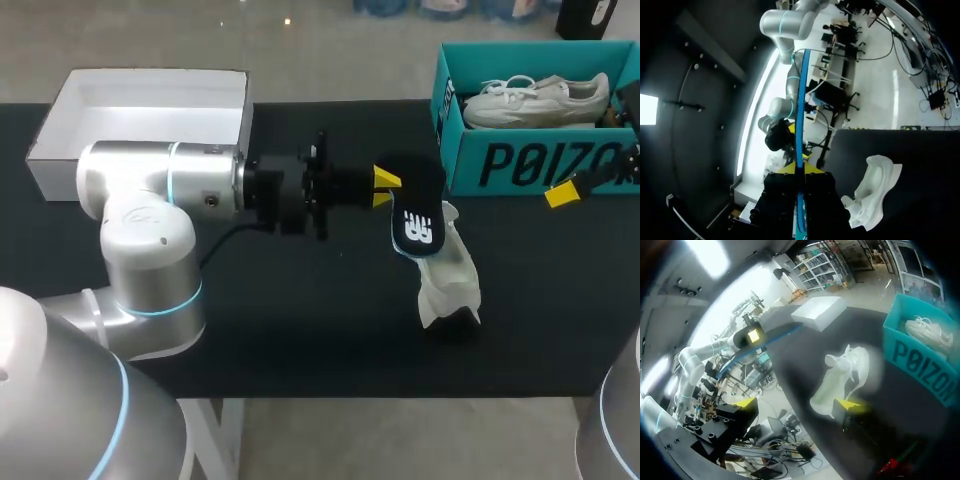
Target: Take the shoe out of the shoebox, open the shoe tongue, remove and reinsert the insole, then place the shoe into the shoebox
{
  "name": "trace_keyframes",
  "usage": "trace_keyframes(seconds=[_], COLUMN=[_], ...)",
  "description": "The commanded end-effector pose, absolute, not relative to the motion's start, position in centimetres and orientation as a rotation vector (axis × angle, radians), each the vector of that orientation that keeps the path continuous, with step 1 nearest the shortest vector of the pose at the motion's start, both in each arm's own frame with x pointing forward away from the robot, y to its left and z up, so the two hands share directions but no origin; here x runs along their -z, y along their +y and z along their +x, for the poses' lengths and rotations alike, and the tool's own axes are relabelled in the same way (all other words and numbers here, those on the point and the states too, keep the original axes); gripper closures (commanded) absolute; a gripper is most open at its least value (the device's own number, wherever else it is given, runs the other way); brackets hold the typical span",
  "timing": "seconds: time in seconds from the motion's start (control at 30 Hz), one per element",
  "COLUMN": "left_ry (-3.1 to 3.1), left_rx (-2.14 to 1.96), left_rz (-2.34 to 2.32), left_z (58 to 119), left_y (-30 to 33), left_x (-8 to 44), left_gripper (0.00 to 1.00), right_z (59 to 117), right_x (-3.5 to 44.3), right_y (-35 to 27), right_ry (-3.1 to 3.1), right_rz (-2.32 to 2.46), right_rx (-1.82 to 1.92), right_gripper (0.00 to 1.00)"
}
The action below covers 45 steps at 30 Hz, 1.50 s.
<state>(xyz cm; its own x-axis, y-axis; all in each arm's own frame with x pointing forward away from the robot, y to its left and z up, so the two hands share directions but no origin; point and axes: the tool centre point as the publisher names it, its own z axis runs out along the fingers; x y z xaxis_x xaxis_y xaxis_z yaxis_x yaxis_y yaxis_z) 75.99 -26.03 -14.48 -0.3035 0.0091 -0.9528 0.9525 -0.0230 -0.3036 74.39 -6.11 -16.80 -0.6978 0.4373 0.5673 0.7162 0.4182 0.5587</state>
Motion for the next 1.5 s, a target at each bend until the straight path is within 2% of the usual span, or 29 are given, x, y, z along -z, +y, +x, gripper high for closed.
trace_keyframes(seconds=[0.03, 1.23, 1.5], left_ry=[1.423, 1.423, 1.423], left_rx=[1.443, 1.443, 1.443], left_rz=[1.055, 1.055, 1.055], left_z=[75.4, 75.4, 75.4], left_y=[-26.0, -26.0, -26.0], left_x=[14.7, 14.7, 14.7], left_gripper=[1.0, 1.0, 1.0], right_z=[74.2, 73.5, 72.5], right_x=[16.8, 17.3, 17.7], right_y=[-6.1, -5.8, -8.0], right_ry=[-2.346, -2.358, -2.419], right_rz=[-0.999, -1.039, -1.126], right_rx=[1.167, 1.172, 1.223], right_gripper=[0.0, 0.0, 0.0])
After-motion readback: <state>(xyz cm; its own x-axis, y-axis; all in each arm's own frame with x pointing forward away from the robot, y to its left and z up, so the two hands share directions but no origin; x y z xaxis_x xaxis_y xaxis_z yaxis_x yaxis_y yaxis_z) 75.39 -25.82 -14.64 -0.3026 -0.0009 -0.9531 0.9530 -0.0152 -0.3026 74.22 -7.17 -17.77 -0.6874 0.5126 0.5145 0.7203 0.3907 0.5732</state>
